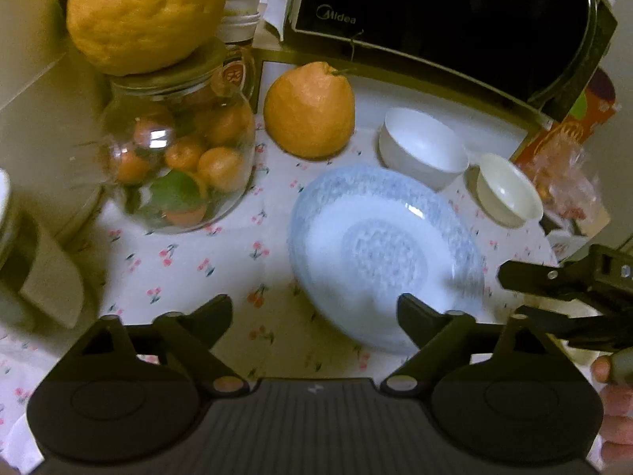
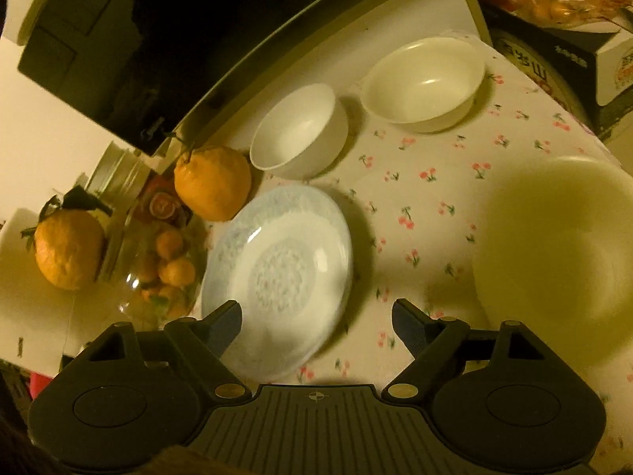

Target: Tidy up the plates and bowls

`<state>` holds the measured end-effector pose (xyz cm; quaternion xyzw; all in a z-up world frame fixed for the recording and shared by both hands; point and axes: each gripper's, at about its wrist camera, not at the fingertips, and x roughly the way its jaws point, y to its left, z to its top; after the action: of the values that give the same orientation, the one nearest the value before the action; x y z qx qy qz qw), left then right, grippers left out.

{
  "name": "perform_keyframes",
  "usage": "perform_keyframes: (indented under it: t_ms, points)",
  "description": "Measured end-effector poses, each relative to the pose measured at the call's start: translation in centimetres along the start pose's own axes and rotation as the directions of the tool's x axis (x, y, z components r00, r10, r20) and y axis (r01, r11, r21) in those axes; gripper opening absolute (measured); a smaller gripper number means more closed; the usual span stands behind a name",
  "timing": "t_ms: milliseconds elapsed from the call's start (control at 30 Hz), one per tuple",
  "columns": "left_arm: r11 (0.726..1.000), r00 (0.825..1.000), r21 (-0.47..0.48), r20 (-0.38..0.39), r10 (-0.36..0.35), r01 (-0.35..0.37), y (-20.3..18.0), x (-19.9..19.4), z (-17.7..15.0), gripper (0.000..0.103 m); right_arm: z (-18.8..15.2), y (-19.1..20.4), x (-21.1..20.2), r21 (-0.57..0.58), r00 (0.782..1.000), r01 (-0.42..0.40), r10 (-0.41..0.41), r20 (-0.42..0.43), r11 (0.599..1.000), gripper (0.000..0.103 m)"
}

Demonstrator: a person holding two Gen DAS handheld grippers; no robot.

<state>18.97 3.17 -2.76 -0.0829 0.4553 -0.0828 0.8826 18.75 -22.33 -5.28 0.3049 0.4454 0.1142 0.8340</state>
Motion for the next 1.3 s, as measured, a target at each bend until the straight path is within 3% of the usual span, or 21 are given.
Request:
perform_keyframes:
  t_ms: [300, 467, 767, 967, 1300]
  points:
    - [0.993, 0.998, -0.098, 0.0, -0.059, 0.059, 1.7, 3.3, 0.4, 0.058, 0.5, -0.2, 3.2, -0.021, 1.0, -0.024, 0.024, 0.013, 0.999, 0.078]
    - [0.989, 0.997, -0.128, 0.034, -0.075, 0.079, 1.9, 4.1, 0.6, 0.05, 0.7, -1.0, 4.5, 0.023, 1.0, -0.023, 0.022, 0.015, 0.999, 0.057]
    - [0.981, 0.995, -0.177, 0.062, -0.073, 0.083, 2.1, 5.2, 1.1, 0.032, 1.1, -1.7, 5.0, 0.06, 0.998, -0.022, 0.018, 0.058, 0.998, 0.029]
    - [0.979, 0.996, -0.189, 0.063, -0.066, 0.077, 2.3, 5.5, 1.0, 0.017, 0.9, -2.0, 4.9, 0.064, 0.997, 0.003, -0.008, 0.071, 0.998, 0.016]
    - [0.982, 0.995, -0.173, 0.071, -0.064, 0.075, 2.3, 5.3, 0.9, 0.013, 0.8, -1.5, 4.7, 0.036, 0.996, 0.035, -0.038, 0.083, 0.999, 0.012]
